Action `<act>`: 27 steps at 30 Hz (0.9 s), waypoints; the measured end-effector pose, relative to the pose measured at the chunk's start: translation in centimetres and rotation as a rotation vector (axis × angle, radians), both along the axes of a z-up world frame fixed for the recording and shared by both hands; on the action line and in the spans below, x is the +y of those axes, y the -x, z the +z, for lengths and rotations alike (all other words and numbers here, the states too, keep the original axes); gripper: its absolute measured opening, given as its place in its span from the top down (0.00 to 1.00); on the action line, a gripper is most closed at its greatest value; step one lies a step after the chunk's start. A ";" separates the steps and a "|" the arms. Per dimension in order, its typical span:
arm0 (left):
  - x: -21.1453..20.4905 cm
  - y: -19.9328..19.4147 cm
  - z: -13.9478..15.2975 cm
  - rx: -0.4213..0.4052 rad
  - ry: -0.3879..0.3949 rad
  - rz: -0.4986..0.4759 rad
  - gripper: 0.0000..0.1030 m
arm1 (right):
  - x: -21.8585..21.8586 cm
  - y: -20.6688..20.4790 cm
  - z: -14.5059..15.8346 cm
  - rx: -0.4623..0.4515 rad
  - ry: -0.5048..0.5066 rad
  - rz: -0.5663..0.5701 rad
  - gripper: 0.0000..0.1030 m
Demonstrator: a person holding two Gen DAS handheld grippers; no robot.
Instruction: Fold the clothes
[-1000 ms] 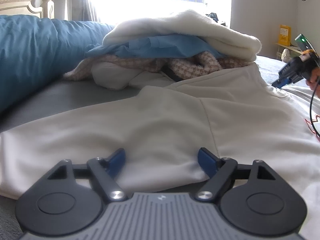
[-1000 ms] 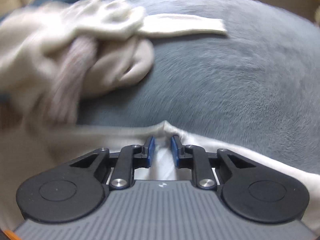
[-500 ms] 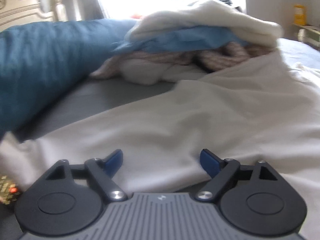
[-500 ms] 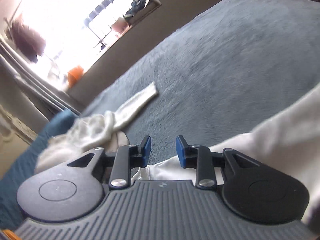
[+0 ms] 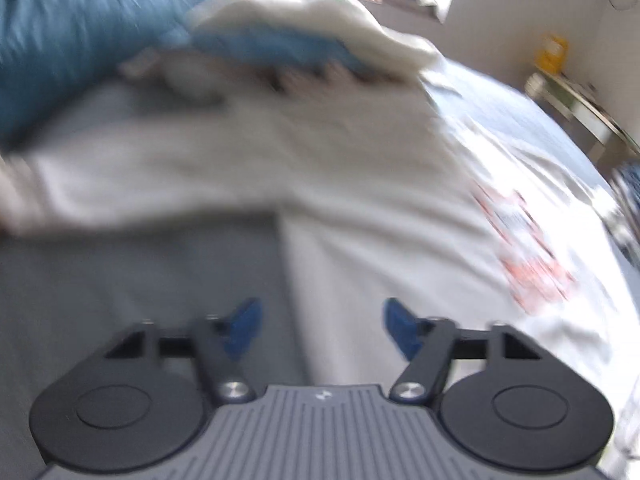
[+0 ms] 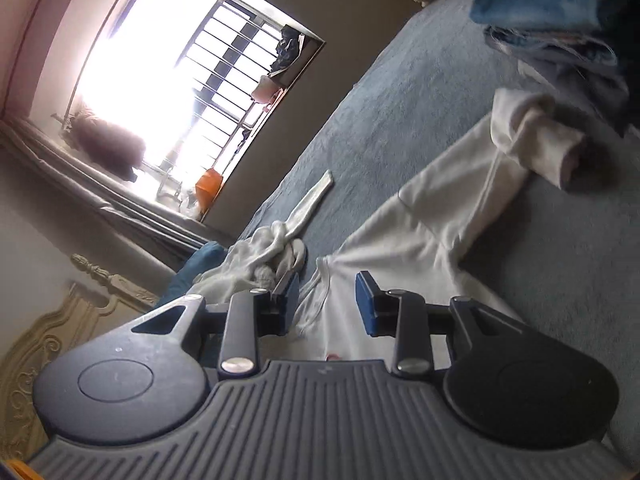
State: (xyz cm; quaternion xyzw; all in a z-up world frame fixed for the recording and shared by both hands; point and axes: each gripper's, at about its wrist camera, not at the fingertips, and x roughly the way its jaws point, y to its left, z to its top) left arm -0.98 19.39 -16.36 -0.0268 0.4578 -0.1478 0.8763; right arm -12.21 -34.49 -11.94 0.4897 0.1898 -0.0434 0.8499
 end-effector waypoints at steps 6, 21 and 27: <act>-3.3 1.4 -1.6 0.057 -0.068 0.024 0.74 | 4.5 3.9 -5.5 -0.004 -0.098 0.082 0.69; -4.4 -0.2 -2.4 -0.007 -0.166 0.119 0.64 | 11.8 1.1 -7.3 0.043 0.086 0.418 0.68; -2.4 -0.8 -3.3 0.016 -0.087 0.165 0.72 | 14.8 0.1 -7.8 0.095 0.144 0.502 0.68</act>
